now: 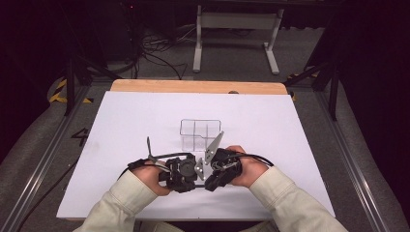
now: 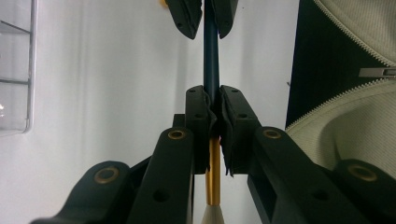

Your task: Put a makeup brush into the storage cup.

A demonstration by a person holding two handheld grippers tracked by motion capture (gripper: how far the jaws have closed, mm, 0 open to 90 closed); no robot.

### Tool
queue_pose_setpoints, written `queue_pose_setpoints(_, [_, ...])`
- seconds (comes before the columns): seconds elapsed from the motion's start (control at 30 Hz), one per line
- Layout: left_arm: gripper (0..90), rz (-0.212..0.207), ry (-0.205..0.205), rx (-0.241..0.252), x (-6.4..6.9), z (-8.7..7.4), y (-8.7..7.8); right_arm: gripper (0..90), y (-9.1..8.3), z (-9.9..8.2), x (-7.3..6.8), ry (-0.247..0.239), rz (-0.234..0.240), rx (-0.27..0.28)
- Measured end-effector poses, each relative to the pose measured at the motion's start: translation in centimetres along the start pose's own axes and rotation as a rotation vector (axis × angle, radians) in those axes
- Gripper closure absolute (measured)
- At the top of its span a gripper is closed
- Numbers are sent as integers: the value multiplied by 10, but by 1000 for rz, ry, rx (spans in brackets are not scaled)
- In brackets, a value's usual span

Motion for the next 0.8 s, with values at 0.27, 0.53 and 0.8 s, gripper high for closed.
queue_pose_setpoints(0.27, [824,8,7,2,2,0,-1,816,3,0,-4,0,35,-14])
queue_pose_setpoints(0.53, [824,5,27,9,4,0,0,839,4,-1,-7,-42,38,-24])
queue_pose_setpoints(0.8, [820,-2,48,24,4,1,-1,845,3,-2,-9,-62,40,-27])
Point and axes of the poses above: each handheld gripper's, and its own axes: y roughly forward along the jaws, z roughly out of its top, x roughly to its right, the point moved 10 cm from there along y, roughly forward along the jaws, and after that the axes turned 12 degrees about -x, right-handed, at the moved point
